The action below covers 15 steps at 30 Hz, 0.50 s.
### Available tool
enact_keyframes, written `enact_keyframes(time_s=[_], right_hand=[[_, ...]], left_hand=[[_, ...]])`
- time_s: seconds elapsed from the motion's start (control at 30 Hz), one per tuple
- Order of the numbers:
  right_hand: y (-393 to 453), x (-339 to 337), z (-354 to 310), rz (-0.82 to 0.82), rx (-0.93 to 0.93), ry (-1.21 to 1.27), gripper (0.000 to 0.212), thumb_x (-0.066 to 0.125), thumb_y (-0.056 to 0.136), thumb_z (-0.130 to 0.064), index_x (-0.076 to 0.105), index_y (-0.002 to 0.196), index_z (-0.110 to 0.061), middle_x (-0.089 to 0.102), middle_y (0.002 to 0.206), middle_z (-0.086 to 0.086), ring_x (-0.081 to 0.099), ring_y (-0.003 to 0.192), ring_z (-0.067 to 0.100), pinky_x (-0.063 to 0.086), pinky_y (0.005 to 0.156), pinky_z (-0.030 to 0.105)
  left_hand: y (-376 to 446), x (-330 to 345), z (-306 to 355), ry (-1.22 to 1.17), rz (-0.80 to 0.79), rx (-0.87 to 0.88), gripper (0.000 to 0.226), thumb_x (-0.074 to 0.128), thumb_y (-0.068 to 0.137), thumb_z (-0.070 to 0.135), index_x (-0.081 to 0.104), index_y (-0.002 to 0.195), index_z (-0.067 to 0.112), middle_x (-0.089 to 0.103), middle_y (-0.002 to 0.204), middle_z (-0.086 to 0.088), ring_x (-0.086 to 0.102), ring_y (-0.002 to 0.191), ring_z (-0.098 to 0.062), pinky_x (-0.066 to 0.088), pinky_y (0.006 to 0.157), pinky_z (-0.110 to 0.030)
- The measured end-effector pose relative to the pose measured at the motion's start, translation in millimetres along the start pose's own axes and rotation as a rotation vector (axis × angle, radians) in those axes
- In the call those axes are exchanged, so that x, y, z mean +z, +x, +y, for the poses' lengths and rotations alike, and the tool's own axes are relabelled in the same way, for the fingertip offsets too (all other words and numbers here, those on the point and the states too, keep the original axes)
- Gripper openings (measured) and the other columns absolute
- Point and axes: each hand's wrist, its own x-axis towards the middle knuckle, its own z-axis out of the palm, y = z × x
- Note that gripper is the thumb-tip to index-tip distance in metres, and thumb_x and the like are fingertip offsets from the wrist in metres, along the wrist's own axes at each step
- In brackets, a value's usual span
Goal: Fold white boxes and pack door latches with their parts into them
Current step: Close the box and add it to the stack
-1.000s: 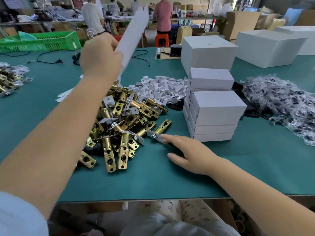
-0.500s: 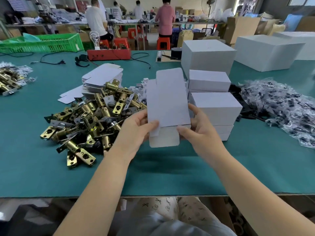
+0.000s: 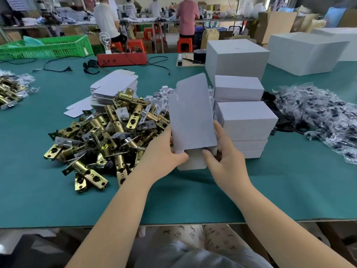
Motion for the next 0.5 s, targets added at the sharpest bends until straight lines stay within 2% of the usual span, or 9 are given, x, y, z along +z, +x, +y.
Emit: enact_keyframes(time_s=[0.07,0.1,0.17,0.2,0.23,0.3,0.4,0.5], right_hand=[[2,-2,1,0.016,-0.052,-0.012,0.078,0.056,0.092,-0.011,0.016,0.138,-0.059,0.045,0.061,-0.006,0.046,0.059,0.003,0.037,0.057,0.011],[3,-3,1,0.020,-0.064,-0.021,0.079,0.055,0.091,-0.010,0.015,0.133,-0.063,0.044,0.062,-0.008,0.045,0.059,0.004,0.037,0.057,0.011],[5,-4,2,0.029,-0.069,-0.040,0.079,0.052,0.091,-0.008,0.013,0.131,-0.065,0.043,0.063,-0.008,0.043,0.059,0.004,0.036,0.056,0.013],[5,-4,1,0.031,-0.074,-0.045,0.079,0.051,0.092,-0.008,0.013,0.130,-0.065,0.042,0.062,-0.008,0.042,0.058,0.003,0.035,0.055,0.014],[5,-4,1,0.029,-0.082,-0.047,0.079,0.050,0.092,-0.008,0.011,0.130,-0.065,0.040,0.061,-0.008,0.042,0.057,0.003,0.034,0.054,0.014],[5,-3,1,0.022,-0.103,-0.055,0.078,0.049,0.092,-0.006,0.010,0.130,-0.063,0.037,0.060,-0.011,0.041,0.057,0.002,0.033,0.054,0.013],[4,0,-4,0.006,-0.150,-0.138,0.080,0.047,0.092,-0.003,0.001,0.136,-0.050,0.041,0.070,-0.011,0.043,0.061,0.002,0.035,0.058,0.011],[5,2,-8,0.027,-0.215,-0.254,0.076,0.049,0.089,0.002,0.011,0.146,-0.029,0.043,0.084,-0.007,0.037,0.063,0.010,0.031,0.054,0.010]], left_hand=[[1,1,0,-0.018,0.023,0.005,0.078,0.071,0.077,0.016,0.032,0.141,0.040,0.062,0.103,0.019,0.064,0.075,0.003,0.044,0.058,-0.009],[1,-1,0,-0.058,-0.002,0.012,0.084,0.071,0.078,0.013,0.029,0.145,0.040,0.063,0.109,0.020,0.066,0.078,0.000,0.048,0.064,-0.013],[4,-6,-2,-0.201,-0.106,0.019,0.087,0.068,0.081,0.003,0.029,0.150,0.040,0.065,0.120,0.020,0.070,0.088,-0.008,0.057,0.081,-0.033],[5,-8,-3,-0.285,-0.159,0.012,0.087,0.066,0.082,-0.002,0.031,0.150,0.038,0.065,0.124,0.019,0.071,0.094,-0.013,0.058,0.087,-0.039],[5,-9,-4,-0.365,-0.196,-0.003,0.084,0.066,0.082,-0.005,0.035,0.148,0.037,0.066,0.125,0.016,0.070,0.098,-0.017,0.058,0.088,-0.039],[7,-7,-4,-0.520,-0.210,-0.062,0.065,0.066,0.084,0.001,0.049,0.137,0.035,0.069,0.121,0.008,0.071,0.100,-0.021,0.059,0.082,-0.032],[8,0,3,-0.679,-0.119,-0.195,0.027,0.065,0.087,0.026,0.066,0.113,0.031,0.074,0.110,0.001,0.073,0.092,-0.023,0.060,0.071,-0.030],[12,5,8,-0.646,-0.002,-0.222,0.016,0.068,0.091,0.032,0.071,0.105,0.025,0.077,0.098,0.002,0.075,0.084,-0.020,0.058,0.063,-0.025]])
